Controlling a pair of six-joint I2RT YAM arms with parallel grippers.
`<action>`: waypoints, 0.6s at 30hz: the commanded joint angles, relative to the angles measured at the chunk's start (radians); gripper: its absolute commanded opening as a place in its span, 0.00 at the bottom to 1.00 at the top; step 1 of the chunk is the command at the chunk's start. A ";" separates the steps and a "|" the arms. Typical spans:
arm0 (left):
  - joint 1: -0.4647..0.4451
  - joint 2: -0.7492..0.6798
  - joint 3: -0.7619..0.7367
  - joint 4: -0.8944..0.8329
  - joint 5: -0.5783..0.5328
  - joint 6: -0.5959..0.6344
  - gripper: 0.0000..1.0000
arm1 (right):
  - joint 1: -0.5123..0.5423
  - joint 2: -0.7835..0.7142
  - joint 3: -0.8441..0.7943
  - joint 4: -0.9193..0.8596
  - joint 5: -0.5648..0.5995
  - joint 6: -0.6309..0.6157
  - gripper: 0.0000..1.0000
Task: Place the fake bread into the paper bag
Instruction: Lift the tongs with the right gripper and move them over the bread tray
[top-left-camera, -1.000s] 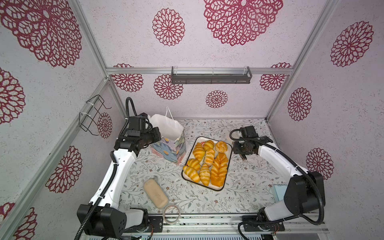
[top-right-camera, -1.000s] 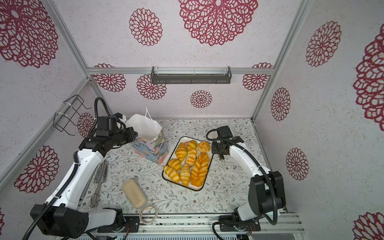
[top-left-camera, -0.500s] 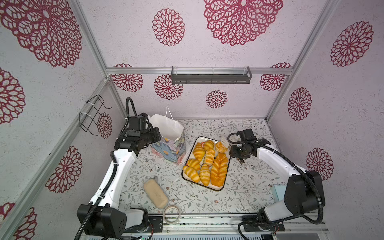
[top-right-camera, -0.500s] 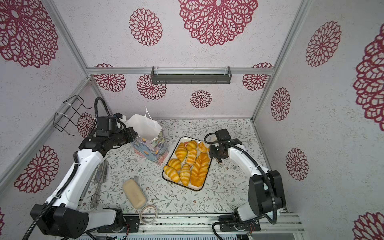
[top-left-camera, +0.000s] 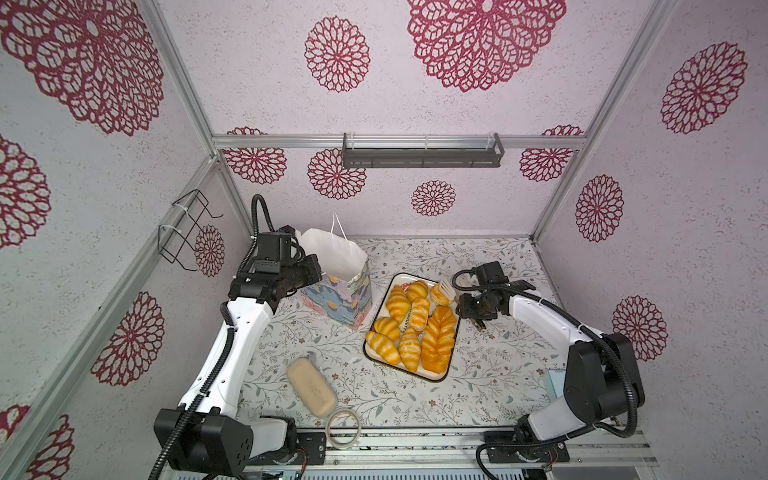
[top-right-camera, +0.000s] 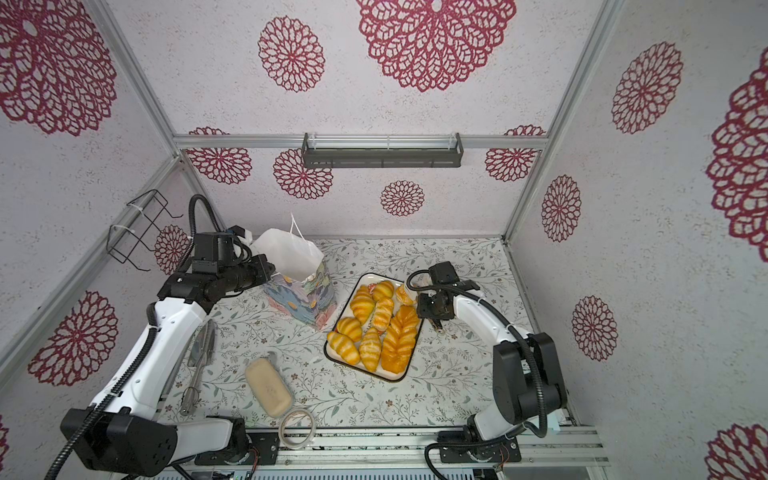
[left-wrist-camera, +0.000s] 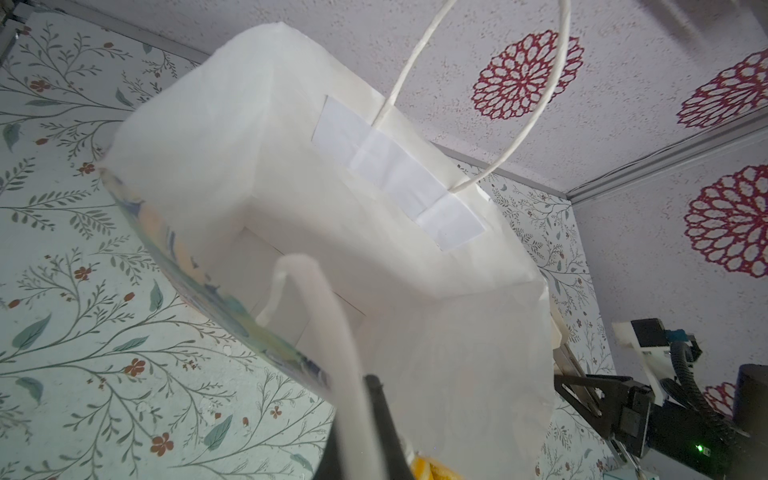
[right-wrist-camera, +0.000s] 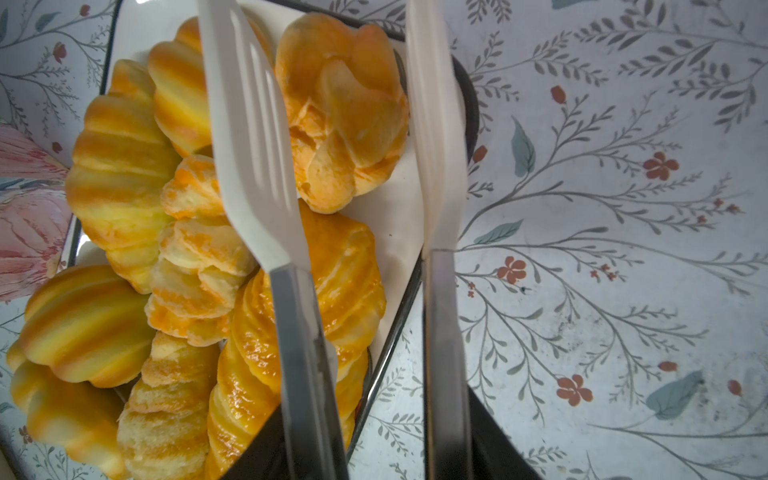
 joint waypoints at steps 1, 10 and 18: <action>0.008 -0.001 0.000 -0.002 0.001 0.003 0.00 | 0.004 0.005 0.005 0.029 -0.003 0.015 0.50; 0.007 -0.004 -0.001 -0.003 0.002 -0.004 0.00 | -0.014 0.007 -0.021 0.041 -0.028 0.011 0.51; 0.007 0.001 0.003 0.005 0.007 -0.012 0.00 | -0.024 -0.041 -0.054 0.039 -0.047 0.012 0.51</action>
